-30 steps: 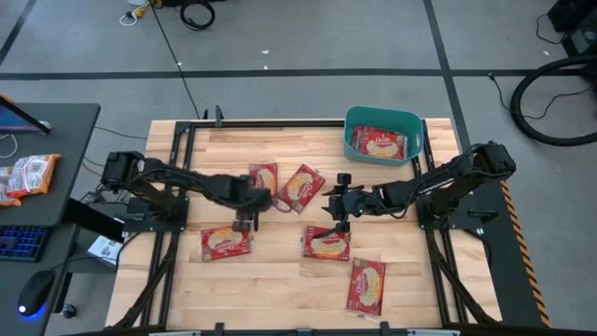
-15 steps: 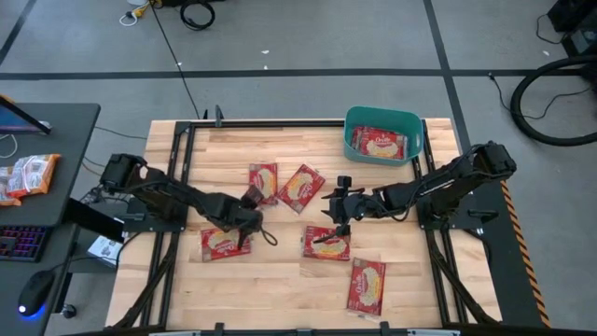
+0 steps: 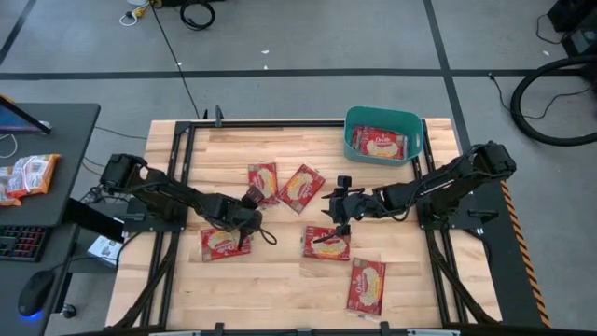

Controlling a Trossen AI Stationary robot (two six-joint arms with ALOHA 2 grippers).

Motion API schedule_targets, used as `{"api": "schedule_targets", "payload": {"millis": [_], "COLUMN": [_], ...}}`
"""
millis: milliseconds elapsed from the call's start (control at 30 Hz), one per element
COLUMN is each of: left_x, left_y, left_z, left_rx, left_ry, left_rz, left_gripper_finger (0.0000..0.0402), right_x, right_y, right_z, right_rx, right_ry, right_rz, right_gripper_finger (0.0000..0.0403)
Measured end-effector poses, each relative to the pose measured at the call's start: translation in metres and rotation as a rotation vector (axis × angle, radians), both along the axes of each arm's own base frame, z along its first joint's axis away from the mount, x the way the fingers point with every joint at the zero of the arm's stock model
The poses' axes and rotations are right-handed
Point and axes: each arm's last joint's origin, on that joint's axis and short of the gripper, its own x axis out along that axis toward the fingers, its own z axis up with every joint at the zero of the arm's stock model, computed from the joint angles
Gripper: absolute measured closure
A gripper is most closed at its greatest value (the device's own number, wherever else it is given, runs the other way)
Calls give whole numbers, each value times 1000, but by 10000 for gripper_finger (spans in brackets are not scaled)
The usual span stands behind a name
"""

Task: Sort popcorn bags into baskets
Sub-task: Put the popcorn bag into the blue bin

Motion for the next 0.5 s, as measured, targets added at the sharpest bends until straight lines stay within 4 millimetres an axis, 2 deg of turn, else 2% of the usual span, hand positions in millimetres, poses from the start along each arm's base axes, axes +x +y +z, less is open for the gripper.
{"api": "schedule_targets", "payload": {"millis": [300,500], "left_x": [6,10], "left_y": [-2,-2], "left_z": [2,5], "left_rx": [-58,-98], "left_ry": [-95,-166], "left_rz": [50,128], "left_gripper_finger": [384,396], "right_x": [0,0], "right_y": [0,0], "right_z": [0,0], "right_rx": [3,2], "right_ry": [-1,-1], "right_rz": [-2,-1], "right_gripper_finger": [208,208]}}
